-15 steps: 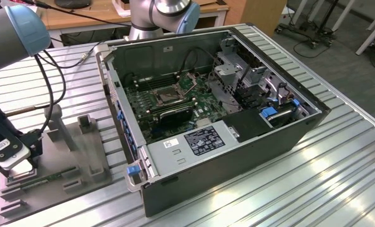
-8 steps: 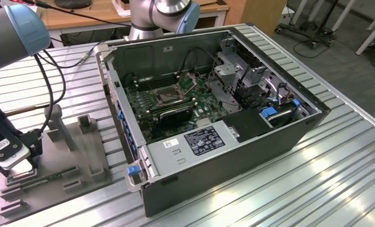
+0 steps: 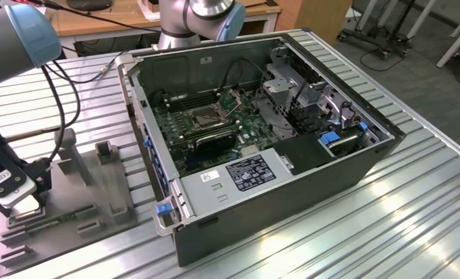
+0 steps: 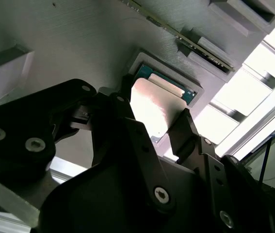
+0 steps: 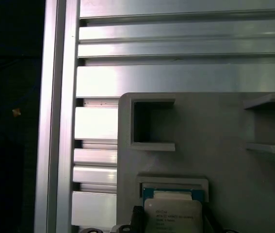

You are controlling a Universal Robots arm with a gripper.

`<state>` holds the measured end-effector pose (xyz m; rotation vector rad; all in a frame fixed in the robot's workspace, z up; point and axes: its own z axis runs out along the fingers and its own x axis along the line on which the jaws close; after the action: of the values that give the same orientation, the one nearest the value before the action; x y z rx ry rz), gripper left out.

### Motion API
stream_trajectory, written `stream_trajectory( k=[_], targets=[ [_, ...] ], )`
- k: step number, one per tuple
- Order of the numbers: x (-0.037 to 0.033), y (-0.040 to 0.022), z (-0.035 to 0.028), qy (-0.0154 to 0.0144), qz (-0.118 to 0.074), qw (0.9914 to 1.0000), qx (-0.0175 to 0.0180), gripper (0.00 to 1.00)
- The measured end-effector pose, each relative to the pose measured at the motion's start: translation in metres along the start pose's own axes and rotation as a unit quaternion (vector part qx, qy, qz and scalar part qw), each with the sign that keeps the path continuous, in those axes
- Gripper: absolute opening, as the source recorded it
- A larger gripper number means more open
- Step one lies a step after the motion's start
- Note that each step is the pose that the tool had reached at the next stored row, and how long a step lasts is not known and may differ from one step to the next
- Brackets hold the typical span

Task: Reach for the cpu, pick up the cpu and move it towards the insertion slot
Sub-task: 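Pick up the cpu and move it towards the insertion slot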

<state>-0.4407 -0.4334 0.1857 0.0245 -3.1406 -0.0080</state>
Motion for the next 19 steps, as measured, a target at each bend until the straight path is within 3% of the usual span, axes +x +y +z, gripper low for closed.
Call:
stream_trajectory(
  k=[10,19],
  targets=[
    [0.0000,0.0000,-0.0072,0.0001,0.000,1.00000,0.0000,0.55],
    [0.0000,0.0001,-0.0176,0.0001,0.000,1.00000,0.0000,0.55]
  ],
)
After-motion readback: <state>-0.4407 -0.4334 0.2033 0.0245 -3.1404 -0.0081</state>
